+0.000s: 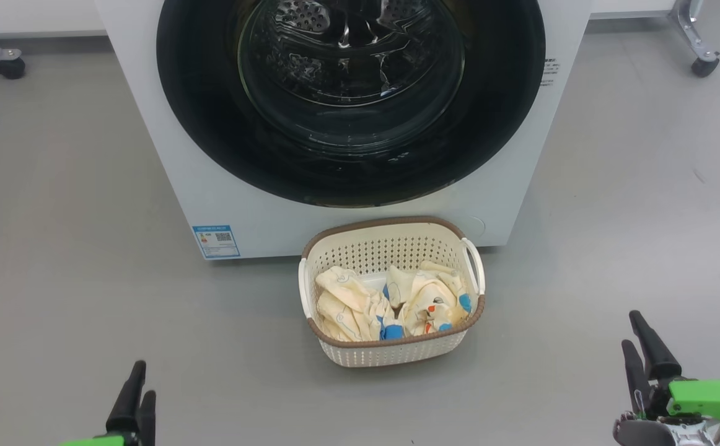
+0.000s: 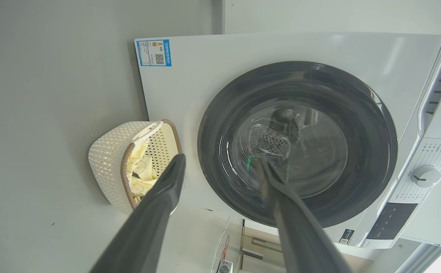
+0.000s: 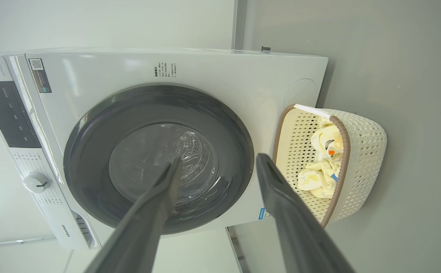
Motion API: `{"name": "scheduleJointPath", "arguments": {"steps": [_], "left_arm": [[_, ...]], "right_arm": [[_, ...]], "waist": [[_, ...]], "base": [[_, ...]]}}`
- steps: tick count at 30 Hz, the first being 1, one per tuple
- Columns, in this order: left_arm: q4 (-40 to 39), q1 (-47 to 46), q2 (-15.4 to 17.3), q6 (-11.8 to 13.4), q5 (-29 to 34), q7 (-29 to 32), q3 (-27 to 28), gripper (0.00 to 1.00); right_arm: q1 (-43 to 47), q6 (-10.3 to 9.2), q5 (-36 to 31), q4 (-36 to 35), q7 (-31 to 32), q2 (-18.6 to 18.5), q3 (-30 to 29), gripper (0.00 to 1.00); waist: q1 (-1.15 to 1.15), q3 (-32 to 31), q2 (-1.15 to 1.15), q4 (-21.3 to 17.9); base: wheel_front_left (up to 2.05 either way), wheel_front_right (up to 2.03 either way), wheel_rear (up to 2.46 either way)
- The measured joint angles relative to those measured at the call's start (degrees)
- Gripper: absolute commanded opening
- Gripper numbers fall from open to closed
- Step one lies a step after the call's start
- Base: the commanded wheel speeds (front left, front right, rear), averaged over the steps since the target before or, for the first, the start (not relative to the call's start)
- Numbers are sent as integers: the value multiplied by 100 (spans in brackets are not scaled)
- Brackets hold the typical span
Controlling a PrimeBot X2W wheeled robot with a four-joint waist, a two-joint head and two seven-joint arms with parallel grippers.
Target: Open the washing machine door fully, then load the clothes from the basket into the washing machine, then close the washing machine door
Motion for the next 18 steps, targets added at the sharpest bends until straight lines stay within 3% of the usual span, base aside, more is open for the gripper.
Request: {"name": "scheduleJointPath", "arguments": {"steps": [18], "left_arm": [[-346, -21, 4, -1, 276, -297, 13, 100]], "right_arm": [[-142, 0, -603, -199, -287, 0, -54, 100]], "waist": [[0, -12, 0, -2]], "base": [[0, 0, 0]]}}
